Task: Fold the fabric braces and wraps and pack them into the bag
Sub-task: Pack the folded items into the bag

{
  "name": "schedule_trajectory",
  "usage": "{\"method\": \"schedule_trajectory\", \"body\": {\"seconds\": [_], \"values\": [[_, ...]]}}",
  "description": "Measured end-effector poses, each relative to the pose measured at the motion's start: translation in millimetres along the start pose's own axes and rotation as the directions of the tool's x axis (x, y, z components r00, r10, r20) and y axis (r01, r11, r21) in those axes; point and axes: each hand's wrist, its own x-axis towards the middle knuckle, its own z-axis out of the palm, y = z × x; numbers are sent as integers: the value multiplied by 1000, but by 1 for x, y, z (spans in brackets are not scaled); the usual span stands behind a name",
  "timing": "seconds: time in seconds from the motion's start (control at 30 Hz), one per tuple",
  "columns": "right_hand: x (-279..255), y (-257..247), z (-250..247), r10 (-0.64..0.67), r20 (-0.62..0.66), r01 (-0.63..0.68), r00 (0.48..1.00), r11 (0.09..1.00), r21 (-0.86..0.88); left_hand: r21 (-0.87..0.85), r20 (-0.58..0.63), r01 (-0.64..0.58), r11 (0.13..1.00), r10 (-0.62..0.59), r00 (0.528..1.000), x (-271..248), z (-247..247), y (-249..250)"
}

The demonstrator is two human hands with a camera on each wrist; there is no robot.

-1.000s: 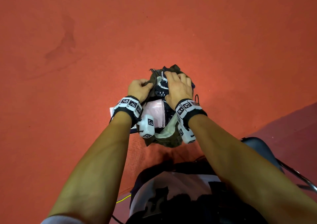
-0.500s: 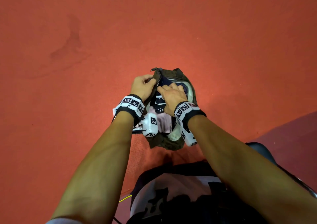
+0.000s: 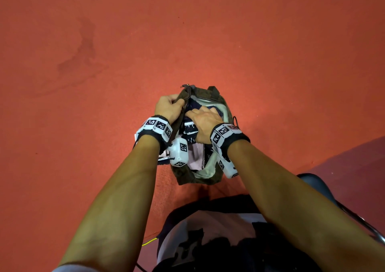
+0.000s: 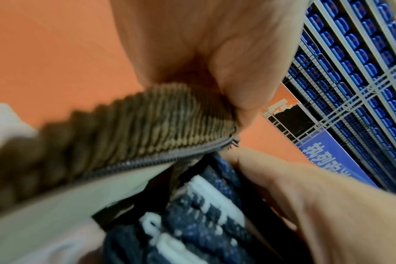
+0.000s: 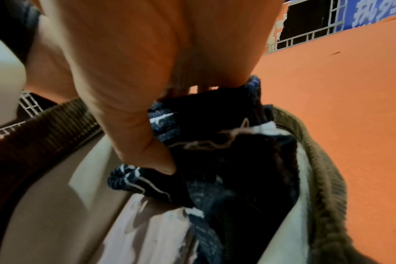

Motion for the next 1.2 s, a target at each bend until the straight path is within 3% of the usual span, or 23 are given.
{"method": "schedule_trajectory", "body": {"seconds": [0.2, 0.43, 0.57, 0.63, 0.77, 0.83, 0.9, 1.03, 1.1, 1.2], "values": [[6, 2, -5, -2, 16, 2, 1000, 1000, -5, -76, -5, -85, 993, 85, 996, 3, -9, 7], [15, 2, 5, 139, -190, -129, 972, 990, 60, -171, 14, -119, 978, 124, 992, -1, -12, 11], [19, 2, 10, 132, -103, -119, 986, 985, 122, -206, 30, -79, 975, 87, 996, -2, -11, 1], [19, 7, 8, 162, -120, -140, 980, 975, 170, -227, 24, -65, 972, 72, 997, -3, -11, -4], [11, 24, -1, 305, -307, -206, 902, 926, 316, -246, 32, -51, 968, 61, 998, -9, -10, -10], [4, 34, -1, 409, -335, -305, 849, 897, 321, -246, 28, -41, 968, 49, 998, -14, -8, -12], [-4, 40, 4, 515, -281, -422, 810, 844, 331, -228, 13, -18, 973, 22, 1000, -20, -5, -17], [-15, 43, 20, 636, -49, -552, 770, 702, 449, -100, 14, 17, 995, -16, 1000, -32, 2, -45], [-20, 45, 31, 617, 24, -550, 786, 683, 481, -38, 56, 23, 999, -21, 998, -37, 3, -62], [-28, 40, 45, 539, 57, -498, 840, 727, 474, -40, 13, 7, 999, -6, 1000, -46, 2, -71]]}}
